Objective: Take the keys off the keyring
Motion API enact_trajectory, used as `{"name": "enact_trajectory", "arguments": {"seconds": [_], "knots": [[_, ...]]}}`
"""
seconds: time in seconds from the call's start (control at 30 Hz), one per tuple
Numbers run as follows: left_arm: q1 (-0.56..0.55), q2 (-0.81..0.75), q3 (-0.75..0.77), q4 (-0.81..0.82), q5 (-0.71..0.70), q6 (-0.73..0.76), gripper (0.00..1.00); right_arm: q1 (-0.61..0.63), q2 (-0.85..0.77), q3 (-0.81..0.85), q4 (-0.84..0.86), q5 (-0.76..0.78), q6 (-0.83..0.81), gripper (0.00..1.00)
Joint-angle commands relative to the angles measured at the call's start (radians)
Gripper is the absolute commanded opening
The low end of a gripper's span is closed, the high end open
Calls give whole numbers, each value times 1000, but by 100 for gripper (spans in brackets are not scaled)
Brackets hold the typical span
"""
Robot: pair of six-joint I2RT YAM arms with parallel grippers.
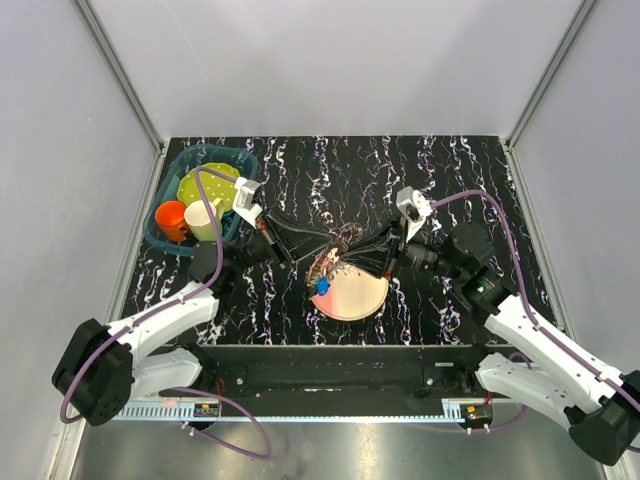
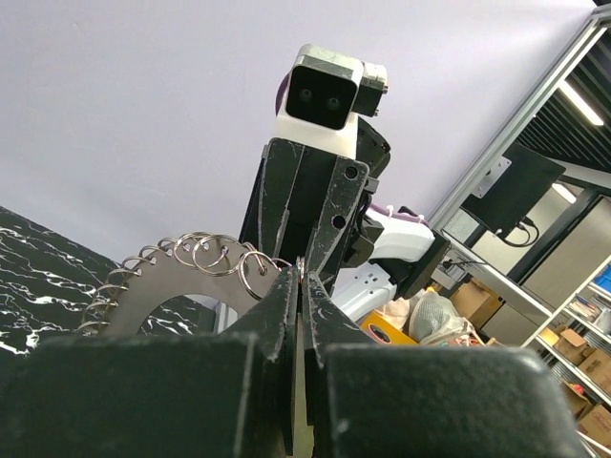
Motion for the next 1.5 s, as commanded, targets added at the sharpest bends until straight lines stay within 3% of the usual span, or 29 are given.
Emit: {"name": "enact_trajectory", "arguments": {"seconds": [0.0,0.23,0.97,1.1,1.23,1.37,1.47], "knots": [[12,-16,-5,110,-60,-2,0,3,11,-3,110,-21,43,25],[20,-39,-26,97,-105,3,0,10,45,0,162,-12,78,0],[46,-134,-98,-41,-205,122,0,99,192,117,-76,86,-8,0],[52,-217,-74,-246,-252,259,0,99,143,126,-174,183,-21,0],[57,-304,-25,-587,-369,432,0,101,82,157,-329,284,-37,0],[68,-375,-12,-735,-445,556,0,90,59,190,-506,507,-55,0],[69,-416,-11,-803,-467,608,0,18,89,204,-545,531,-45,0]]}}
